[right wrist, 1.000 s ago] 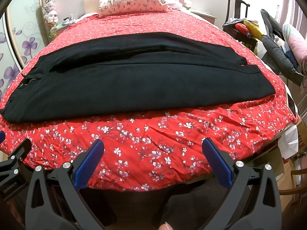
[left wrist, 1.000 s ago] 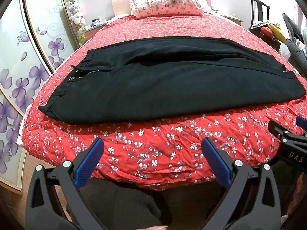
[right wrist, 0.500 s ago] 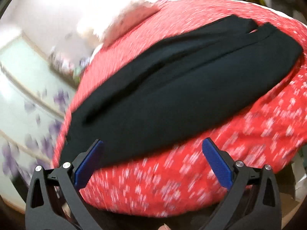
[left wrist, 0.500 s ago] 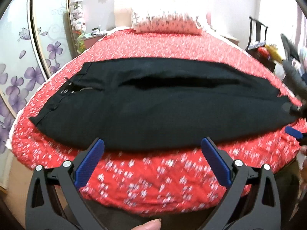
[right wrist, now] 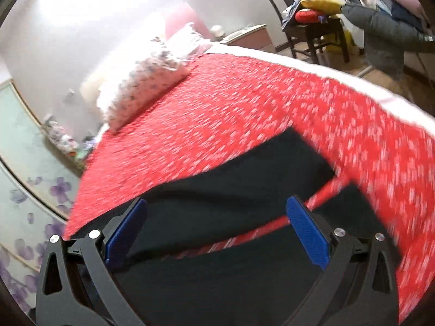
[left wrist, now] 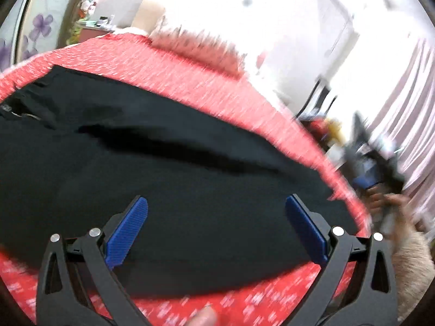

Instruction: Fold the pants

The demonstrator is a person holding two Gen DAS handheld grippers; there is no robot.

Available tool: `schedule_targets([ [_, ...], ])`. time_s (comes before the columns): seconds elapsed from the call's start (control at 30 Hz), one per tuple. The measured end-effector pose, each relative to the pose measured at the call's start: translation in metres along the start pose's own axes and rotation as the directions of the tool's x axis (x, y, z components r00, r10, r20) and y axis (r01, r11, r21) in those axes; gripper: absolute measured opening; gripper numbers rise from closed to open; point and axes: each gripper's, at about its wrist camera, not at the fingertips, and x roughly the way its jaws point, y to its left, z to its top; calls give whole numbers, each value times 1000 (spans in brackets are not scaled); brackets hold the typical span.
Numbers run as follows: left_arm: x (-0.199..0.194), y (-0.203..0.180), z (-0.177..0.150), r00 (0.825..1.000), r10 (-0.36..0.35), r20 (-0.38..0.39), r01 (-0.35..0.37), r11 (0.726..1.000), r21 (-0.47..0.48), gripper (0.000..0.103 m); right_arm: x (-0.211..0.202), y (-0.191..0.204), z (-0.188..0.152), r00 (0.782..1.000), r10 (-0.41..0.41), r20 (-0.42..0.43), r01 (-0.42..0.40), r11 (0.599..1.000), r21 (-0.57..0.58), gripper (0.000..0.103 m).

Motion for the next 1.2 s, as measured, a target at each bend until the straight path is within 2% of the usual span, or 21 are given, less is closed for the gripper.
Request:
schedule_targets([
  [0.07, 8, 8, -4, 999, -33, -14, 32, 999, -19, 101, 29, -9, 23, 999, -39, -10, 38, 999, -29, 102],
  [0.17, 29, 14, -14, 994, -36, -104, 38, 999, 16, 101, 65, -27, 45, 996, -84, -13, 84, 996, 8, 101],
  [0.2, 37, 16, -19, 989, -33, -141, 37, 999, 26, 101, 73, -34, 50, 997, -80, -11, 81, 996, 36, 97],
  [0.3, 39, 14, -23, 989, -72, -127, 81, 994, 68, 101, 104, -48, 59, 996, -78, -40, 81, 993, 86, 89],
  [0.37, 40, 15, -24, 985, -115, -126, 123, 991, 60, 101, 126, -52, 65, 991, -120, -64, 124, 990, 68, 88],
  [0.47, 44, 9, -33, 984, -101, -144, 116, 988, 98, 101, 153, -56, 68, 984, -152, -91, 157, 986, 50, 71],
  [0.53, 47, 2, -31, 984, -91, -156, 114, 984, 140, 101, 165, -59, 71, 974, -213, -83, 217, 976, 36, 71],
  [0.67, 49, 2, -30, 984, -89, -154, 112, 983, 144, 101, 182, -66, 74, 928, -369, -45, 368, 930, -19, 69],
  [0.73, 49, 0, -30, 984, -85, -157, 109, 983, 151, 101, 189, -71, 71, 929, -368, -45, 367, 930, -19, 69],
  [0.77, 50, -2, -29, 984, -79, -159, 104, 982, 158, 101, 197, -74, 69, 928, -365, -82, 364, 931, -27, 65],
  [0.83, 52, -6, -30, 985, -59, -161, 88, 980, 180, 101, 202, -76, 66, 921, -380, -88, 378, 925, -41, 60],
  [0.9, 52, -8, -33, 987, -47, -156, 77, 979, 191, 101, 198, -79, 68, 923, -378, -72, 377, 926, -24, 37],
  [0.97, 52, -8, -32, 987, -49, -154, 78, 979, 191, 101, 191, -83, 68, 931, -360, -59, 361, 933, 2, 23],
  [1.07, 54, -6, -26, 987, -56, -151, 84, 979, 185, 101, 174, -85, 66, 949, -314, -22, 314, 949, -5, 17],
  [1.2, 56, -5, -24, 984, -61, -170, 95, 976, 196, 101, 146, -71, 62, 964, -260, 59, 262, 964, -33, 14],
])
